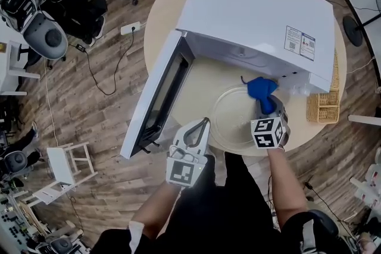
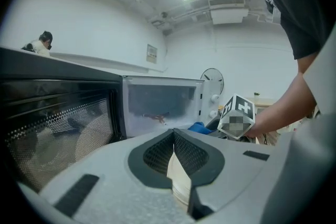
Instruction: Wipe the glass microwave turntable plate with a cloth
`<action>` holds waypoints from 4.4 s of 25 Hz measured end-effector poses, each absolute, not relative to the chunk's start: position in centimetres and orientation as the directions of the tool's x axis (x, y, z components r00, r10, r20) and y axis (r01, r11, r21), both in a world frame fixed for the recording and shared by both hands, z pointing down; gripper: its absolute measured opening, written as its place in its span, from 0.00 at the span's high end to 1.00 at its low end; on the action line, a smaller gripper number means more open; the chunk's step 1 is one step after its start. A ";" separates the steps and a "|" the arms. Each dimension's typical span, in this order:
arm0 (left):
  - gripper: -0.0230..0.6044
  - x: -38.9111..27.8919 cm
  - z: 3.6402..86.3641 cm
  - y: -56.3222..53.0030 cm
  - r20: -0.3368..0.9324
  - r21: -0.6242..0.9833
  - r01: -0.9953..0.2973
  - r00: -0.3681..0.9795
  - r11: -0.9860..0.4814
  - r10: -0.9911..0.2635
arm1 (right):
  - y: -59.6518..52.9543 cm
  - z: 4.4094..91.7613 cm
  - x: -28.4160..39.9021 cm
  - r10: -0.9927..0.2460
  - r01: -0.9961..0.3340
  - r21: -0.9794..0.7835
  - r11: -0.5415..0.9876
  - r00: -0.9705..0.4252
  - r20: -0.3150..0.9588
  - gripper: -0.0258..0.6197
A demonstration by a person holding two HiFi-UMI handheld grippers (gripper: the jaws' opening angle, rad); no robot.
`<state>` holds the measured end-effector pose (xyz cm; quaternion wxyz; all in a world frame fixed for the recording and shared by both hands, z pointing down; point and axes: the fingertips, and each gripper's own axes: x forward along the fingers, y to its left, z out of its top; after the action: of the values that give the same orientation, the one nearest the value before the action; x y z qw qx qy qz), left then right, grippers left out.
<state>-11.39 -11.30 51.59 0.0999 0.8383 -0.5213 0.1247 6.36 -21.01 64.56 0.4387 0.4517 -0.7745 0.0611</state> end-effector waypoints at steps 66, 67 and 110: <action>0.95 -11.4 52.0 -8.6 0.344 0.115 -0.894 0.445 -0.433 -0.827 | -13.7 65.9 1.8 -0.540 -0.701 0.225 0.676 -0.264 0.799 0.81; 0.95 -11.2 51.9 -8.8 0.343 0.111 -0.891 0.450 -0.441 -0.824 | -13.9 65.9 2.3 -0.543 -0.714 0.221 0.664 -0.257 0.800 0.81; 0.95 -13.6 55.2 -6.2 0.388 0.066 -0.939 0.337 -0.339 -0.858 | -8.3 60.6 -3.4 -0.522 -0.684 0.029 0.729 -0.528 0.670 0.81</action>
<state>-13.63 -6.19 55.16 0.1401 0.8054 -0.5577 0.1436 -3.42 -8.31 60.61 0.3391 0.3480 -0.8658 0.1196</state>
